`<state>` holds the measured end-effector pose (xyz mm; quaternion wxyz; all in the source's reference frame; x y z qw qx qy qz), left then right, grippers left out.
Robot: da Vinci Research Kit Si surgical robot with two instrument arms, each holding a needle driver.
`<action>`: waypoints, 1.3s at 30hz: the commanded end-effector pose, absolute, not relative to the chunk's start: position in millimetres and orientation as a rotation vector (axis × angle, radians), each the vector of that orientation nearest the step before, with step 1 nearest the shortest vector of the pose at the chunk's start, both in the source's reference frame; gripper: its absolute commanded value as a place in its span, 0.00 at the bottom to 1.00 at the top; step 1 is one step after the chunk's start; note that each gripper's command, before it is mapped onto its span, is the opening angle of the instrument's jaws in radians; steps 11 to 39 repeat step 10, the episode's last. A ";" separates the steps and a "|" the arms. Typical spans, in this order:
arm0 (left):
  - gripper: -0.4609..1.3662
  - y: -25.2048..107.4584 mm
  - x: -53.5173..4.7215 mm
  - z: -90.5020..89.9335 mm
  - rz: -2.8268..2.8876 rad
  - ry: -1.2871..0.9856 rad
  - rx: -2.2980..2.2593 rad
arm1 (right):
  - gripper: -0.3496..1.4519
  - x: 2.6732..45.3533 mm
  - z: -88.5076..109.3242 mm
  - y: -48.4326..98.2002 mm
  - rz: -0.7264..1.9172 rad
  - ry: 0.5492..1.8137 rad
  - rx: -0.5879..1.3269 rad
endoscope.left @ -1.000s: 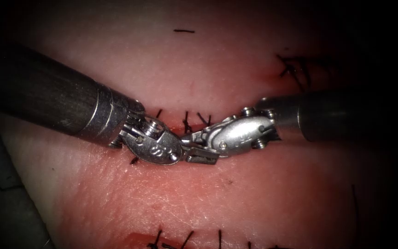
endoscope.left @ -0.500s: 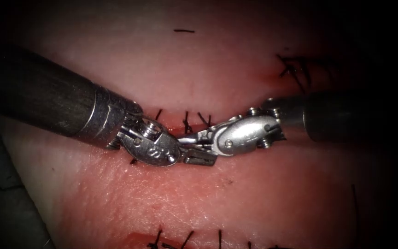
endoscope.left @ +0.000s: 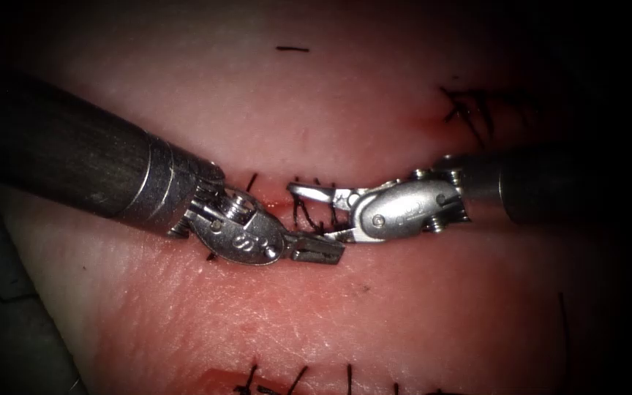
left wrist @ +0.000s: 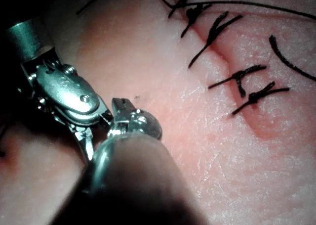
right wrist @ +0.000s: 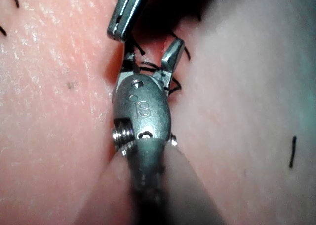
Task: Wound Closure
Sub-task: Cut the suture with the right gripper
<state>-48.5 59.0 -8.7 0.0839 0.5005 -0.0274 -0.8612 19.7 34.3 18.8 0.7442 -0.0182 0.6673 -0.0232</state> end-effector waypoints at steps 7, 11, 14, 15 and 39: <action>0.06 59.0 -48.5 -8.7 -2.569 -0.077 1.493 | 0.84 19.7 18.8 34.2 -0.057 1.462 -0.034; 0.06 59.0 -48.5 -8.6 -2.569 -0.077 1.493 | 0.83 19.7 18.8 34.2 -0.056 1.462 -0.034; 0.06 59.0 -48.5 -8.6 -2.569 -0.077 1.493 | 0.83 19.7 18.8 34.2 -0.056 1.462 -0.034; 0.06 59.0 -48.5 -8.6 -2.569 -0.077 1.493 | 0.83 19.7 18.8 34.2 -0.056 1.462 -0.034; 0.06 59.0 -48.5 -8.6 -2.569 -0.077 1.493 | 0.83 19.7 18.8 34.2 -0.056 1.462 -0.034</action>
